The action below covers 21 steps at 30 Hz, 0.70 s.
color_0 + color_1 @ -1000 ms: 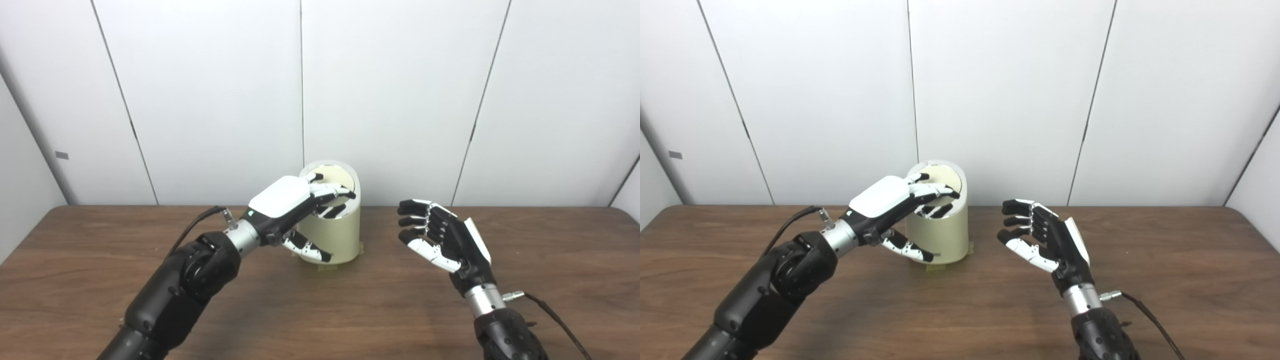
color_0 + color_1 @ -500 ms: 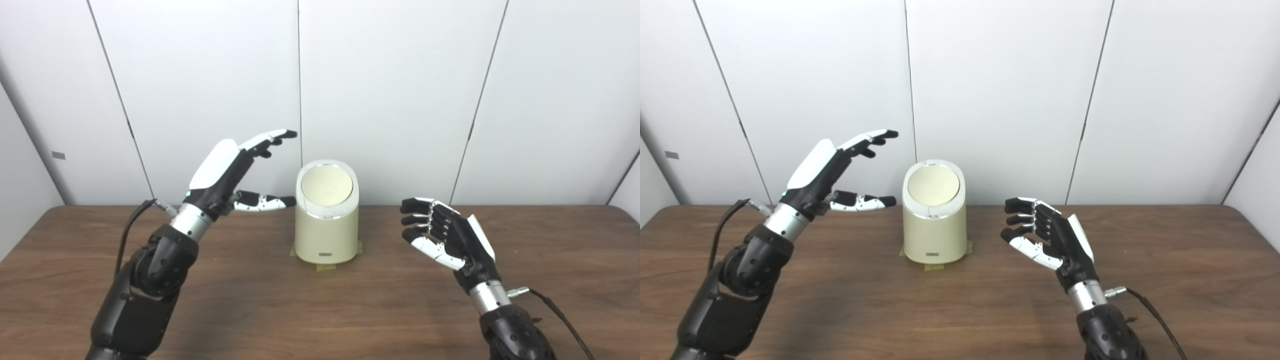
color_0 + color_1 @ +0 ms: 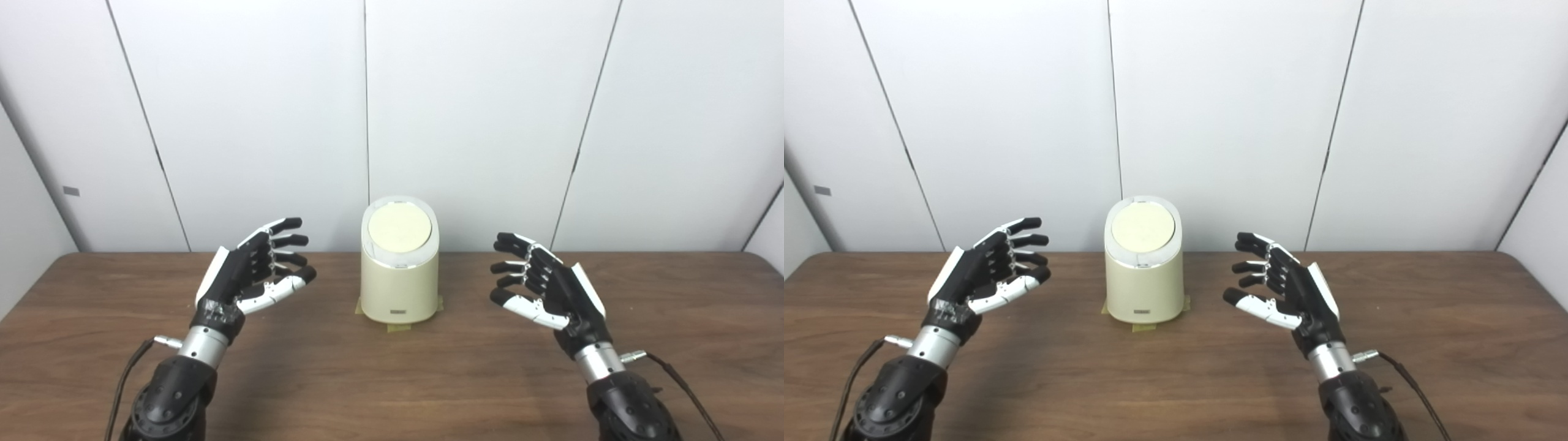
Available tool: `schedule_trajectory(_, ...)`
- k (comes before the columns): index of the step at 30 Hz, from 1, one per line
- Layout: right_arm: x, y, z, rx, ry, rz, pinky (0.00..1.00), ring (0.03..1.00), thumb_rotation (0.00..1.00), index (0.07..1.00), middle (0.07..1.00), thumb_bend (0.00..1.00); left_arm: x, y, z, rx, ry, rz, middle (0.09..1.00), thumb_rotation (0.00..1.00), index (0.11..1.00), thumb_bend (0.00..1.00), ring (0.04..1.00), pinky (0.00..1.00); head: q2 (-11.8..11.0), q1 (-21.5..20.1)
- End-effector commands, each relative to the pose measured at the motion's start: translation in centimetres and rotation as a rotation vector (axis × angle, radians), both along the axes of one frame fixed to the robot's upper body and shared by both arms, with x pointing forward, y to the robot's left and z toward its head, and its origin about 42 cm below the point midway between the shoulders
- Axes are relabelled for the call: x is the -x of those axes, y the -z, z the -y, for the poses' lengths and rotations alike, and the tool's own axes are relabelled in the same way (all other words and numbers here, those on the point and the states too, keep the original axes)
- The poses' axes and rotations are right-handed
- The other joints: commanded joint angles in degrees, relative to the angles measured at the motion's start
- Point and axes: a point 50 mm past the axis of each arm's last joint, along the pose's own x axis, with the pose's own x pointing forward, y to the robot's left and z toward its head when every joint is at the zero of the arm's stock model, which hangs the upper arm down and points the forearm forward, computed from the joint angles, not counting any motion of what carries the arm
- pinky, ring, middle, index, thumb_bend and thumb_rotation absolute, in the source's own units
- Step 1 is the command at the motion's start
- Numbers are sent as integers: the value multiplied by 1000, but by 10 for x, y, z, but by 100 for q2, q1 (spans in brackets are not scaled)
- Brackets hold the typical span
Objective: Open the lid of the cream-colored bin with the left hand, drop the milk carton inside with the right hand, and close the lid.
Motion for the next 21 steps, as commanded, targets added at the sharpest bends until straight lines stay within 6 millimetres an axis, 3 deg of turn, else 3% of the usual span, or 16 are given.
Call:
schedule_trajectory(1, -5, -24, 4, 14, 8, 98, 590, 692, 417, 811, 815, 684, -4, -19, -1, 25, 2, 69, 756, 271, 804, 695, 682, 571, 7, -2)
schedule_trajectory(13, 1, -11, 4, -22, 9, 71, 604, 736, 446, 841, 829, 704, 1, 10, 0, 32, 17, 65, 773, 273, 775, 704, 705, 583, -10, -1)
schedule_trajectory(21, 3, -12, 2, -7, 19, 77, 601, 728, 448, 835, 821, 695, 3, 17, -2, 18, 34, 72, 836, 305, 834, 715, 771, 625, -34, -10)
